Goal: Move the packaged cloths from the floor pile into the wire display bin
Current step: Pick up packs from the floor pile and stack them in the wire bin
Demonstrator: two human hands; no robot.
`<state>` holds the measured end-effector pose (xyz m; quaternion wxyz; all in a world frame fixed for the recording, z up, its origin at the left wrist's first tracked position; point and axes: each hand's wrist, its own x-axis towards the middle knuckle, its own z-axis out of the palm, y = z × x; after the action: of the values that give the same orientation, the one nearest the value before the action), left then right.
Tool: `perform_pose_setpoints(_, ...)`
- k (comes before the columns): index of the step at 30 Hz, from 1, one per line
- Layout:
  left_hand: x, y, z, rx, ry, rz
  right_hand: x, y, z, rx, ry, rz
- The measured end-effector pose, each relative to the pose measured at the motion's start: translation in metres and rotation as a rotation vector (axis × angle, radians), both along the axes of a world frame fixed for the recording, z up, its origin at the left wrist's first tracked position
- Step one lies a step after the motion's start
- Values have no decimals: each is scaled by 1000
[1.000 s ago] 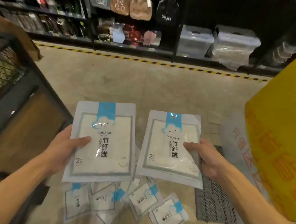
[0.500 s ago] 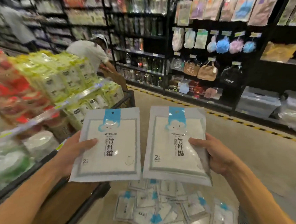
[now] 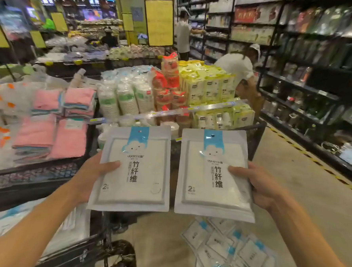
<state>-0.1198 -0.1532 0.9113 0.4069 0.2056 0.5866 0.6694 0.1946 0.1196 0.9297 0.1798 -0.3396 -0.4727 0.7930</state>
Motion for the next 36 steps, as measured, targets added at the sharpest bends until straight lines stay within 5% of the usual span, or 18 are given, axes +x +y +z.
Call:
perform_pose_setpoints(10,-33,-213,-8,44,13,287,-135,-119,-9,-5,43,345)
perform_pose_setpoints(20,-101,-402,-47,-11,-91,480,-280,-275,-46,-22,-70,449)
perform_pose_setpoints(36,-251,-438,-111,-253,-221,654,-465,-295,-125,-69,-205,486)
